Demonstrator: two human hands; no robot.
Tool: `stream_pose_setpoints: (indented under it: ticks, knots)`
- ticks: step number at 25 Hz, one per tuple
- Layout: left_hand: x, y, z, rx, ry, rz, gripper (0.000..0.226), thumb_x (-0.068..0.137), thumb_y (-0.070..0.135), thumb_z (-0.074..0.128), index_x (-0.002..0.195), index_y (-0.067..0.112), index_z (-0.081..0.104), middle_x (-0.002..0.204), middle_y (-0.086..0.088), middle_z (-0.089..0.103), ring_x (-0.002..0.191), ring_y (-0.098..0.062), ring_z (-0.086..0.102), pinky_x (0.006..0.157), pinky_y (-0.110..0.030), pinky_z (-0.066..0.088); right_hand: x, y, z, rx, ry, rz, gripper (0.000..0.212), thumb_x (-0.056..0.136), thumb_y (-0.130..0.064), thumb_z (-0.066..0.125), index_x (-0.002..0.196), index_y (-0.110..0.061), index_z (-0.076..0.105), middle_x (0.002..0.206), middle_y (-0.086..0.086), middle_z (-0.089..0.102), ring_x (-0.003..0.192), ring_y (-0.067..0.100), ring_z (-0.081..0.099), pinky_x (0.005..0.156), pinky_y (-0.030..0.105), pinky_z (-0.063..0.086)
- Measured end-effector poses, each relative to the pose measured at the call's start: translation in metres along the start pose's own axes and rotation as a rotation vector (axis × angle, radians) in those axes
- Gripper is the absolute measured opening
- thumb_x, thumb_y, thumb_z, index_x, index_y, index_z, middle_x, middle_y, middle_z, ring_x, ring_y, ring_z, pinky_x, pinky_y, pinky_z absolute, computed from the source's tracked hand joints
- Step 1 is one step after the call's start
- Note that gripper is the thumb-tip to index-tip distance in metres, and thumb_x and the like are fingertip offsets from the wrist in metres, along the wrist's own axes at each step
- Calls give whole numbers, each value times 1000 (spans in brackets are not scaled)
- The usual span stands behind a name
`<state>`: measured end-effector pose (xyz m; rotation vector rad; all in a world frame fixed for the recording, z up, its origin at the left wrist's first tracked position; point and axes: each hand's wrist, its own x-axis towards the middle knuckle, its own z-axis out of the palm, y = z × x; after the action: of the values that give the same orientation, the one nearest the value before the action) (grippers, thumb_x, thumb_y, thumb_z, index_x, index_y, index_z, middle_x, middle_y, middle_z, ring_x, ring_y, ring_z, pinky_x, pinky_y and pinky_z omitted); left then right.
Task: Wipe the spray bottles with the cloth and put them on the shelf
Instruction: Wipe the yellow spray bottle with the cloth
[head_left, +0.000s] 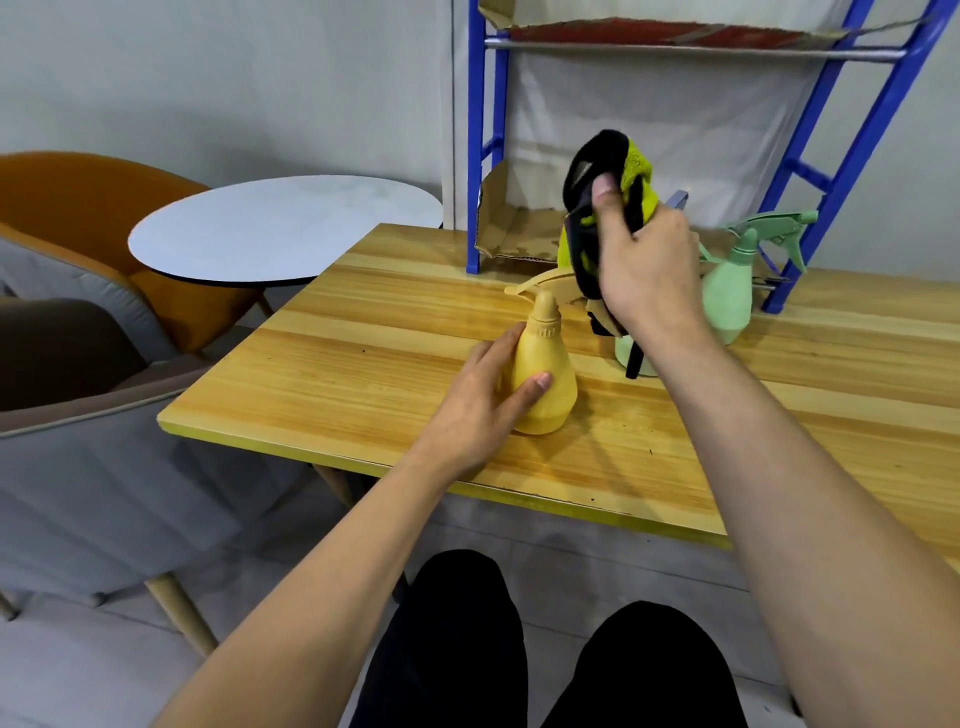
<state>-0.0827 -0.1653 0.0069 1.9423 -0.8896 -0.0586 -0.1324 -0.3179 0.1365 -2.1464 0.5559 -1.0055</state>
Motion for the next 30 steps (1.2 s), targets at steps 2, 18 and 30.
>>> stream_pose_setpoints:
  ticks: [2, 18, 30]
  knots:
    - [-1, 2, 2, 8, 9, 3, 68, 101, 44, 60, 160, 27, 31, 147, 0, 47, 128, -7, 45, 114, -35, 43, 0, -4, -4, -122, 22, -164, 57, 97, -69, 41, 112, -20, 65, 102, 6, 72, 98, 29, 67, 79, 39, 53]
    - [-6, 5, 3, 35, 24, -18, 70, 100, 47, 59, 160, 23, 32, 145, 6, 45, 130, -7, 45, 111, -31, 42, -5, -15, 8, -341, -196, -562, 49, 96, -62, 49, 117, -20, 61, 104, 3, 71, 97, 30, 67, 76, 41, 52]
    - [-7, 11, 2, 24, 22, -43, 71, 99, 50, 59, 160, 31, 29, 143, 9, 46, 129, -6, 44, 113, -39, 44, -18, 21, 14, 166, 68, -205, 40, 97, -62, 47, 109, -27, 64, 94, -7, 72, 94, 23, 68, 93, 54, 51]
